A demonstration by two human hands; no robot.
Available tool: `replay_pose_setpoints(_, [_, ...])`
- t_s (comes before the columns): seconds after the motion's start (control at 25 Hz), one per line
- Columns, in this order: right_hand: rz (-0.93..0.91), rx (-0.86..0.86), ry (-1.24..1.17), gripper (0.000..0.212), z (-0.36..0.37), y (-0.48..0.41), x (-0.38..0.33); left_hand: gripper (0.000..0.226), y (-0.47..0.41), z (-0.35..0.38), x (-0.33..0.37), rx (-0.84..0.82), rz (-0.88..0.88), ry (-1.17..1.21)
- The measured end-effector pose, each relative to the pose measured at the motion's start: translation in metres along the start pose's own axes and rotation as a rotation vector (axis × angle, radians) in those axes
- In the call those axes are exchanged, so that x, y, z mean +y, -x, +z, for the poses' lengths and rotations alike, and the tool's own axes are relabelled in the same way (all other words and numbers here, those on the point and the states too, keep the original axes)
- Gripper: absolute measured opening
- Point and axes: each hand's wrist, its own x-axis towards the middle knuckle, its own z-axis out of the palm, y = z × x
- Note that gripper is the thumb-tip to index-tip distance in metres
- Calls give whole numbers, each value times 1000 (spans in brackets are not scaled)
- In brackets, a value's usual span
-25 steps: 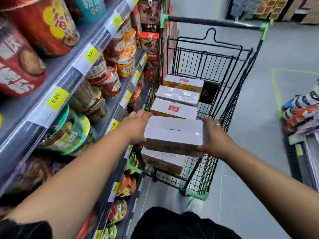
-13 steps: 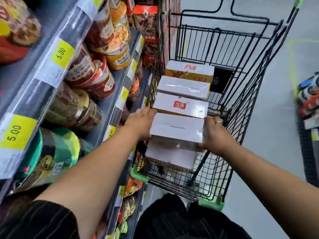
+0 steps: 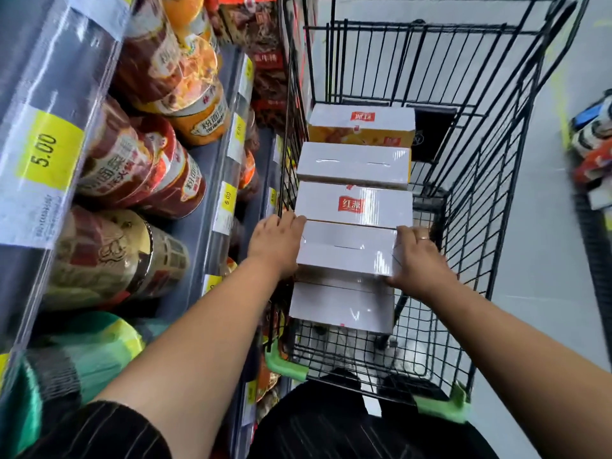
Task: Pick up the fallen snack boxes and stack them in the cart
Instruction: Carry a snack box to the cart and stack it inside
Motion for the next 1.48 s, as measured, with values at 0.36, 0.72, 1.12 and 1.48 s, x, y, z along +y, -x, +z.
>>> replay_pose_setpoints(0.36, [63, 37, -92, 95, 12, 10, -3, 88, 5, 4, 2, 29, -6, 27])
replay_pose_setpoints(0.72, [133, 241, -45, 101, -32, 61, 16, 92, 7, -64, 50, 266, 221, 134])
replay_pose_setpoints(1.12, [314, 512, -127, 98, -99, 211, 91, 95, 65, -165, 188, 444, 595, 239])
replay_pose_setpoints(1.48, [455, 727, -152, 106, -139, 432, 172, 94, 211, -232, 360, 543, 936, 197])
